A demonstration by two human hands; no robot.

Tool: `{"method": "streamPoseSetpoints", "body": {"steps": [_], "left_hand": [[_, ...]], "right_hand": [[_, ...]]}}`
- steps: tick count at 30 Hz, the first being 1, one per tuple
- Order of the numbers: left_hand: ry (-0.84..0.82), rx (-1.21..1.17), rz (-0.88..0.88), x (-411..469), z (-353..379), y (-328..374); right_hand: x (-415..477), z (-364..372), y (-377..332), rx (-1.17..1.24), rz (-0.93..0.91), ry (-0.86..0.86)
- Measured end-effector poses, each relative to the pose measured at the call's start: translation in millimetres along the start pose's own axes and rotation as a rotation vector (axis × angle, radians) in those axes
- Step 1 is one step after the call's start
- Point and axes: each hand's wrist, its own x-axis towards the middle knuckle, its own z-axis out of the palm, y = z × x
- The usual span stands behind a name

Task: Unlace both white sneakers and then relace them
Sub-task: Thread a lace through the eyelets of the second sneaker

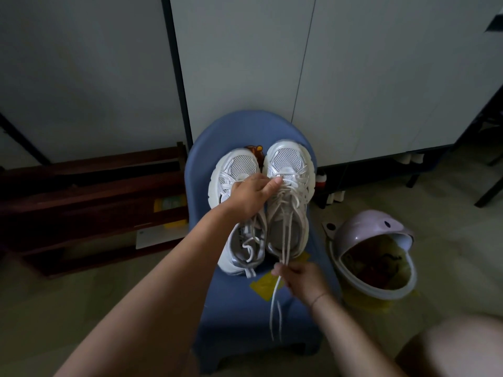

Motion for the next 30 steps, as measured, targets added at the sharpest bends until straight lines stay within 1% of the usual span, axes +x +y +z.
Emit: {"method": "streamPoseSetpoints", "body": {"steps": [2, 6, 10, 14, 16, 17, 19, 21, 24, 26, 28, 30], "left_hand": [[-0.011, 0.022, 0.009, -0.2, -0.5, 0.3], [-0.015, 0.044, 0.018, 0.6, 0.0, 0.7], [-0.017, 0.048, 0.009, -0.6, -0.8, 3.2], [-0.023, 0.039, 0.0, -1.4, -1.3, 2.7], [-0.02, 0.036, 0.003, -2.0, -0.8, 2.5], [-0.013, 0.029, 0.004, -2.3, -0.6, 2.8], [-0.005, 0.018, 0.0, -3.0, -0.8, 4.0], [-0.007, 0.009, -0.004, -3.3, -1.1, 4.8], [-0.013, -0.008, -0.003, -4.0, -1.9, 5.1], [-0.017, -0.004, -0.002, -4.8, -2.6, 5.5], [-0.019, 0.004, 0.0, -4.8, -3.1, 5.7], [-0.021, 0.009, 0.003, -4.1, -3.4, 5.5]], "right_hand": [[-5.9, 5.5, 7.5, 0.006, -0.002, -0.043], [-17.4, 0.2, 18.0, -0.025, 0.02, -0.027], [-29.7, 1.7, 25.6, -0.048, 0.056, -0.069], [-38.3, -0.1, 15.4, -0.169, -0.007, -0.064], [-42.3, -6.5, -2.0, -0.258, -0.082, -0.007], [-45.4, -10.6, -13.4, -0.275, -0.155, 0.04], [-51.6, -19.5, -38.9, -0.227, -0.368, 0.182], [-50.3, -28.6, -62.6, -0.129, -0.513, 0.319], [-28.9, -40.0, -83.2, -0.009, -0.599, 0.434], [-16.8, -43.8, -88.5, -0.014, -0.645, 0.469], [-11.6, -44.2, -88.5, -0.128, -0.697, 0.489], [-6.9, -42.4, -81.6, -0.291, -0.717, 0.49]]}}
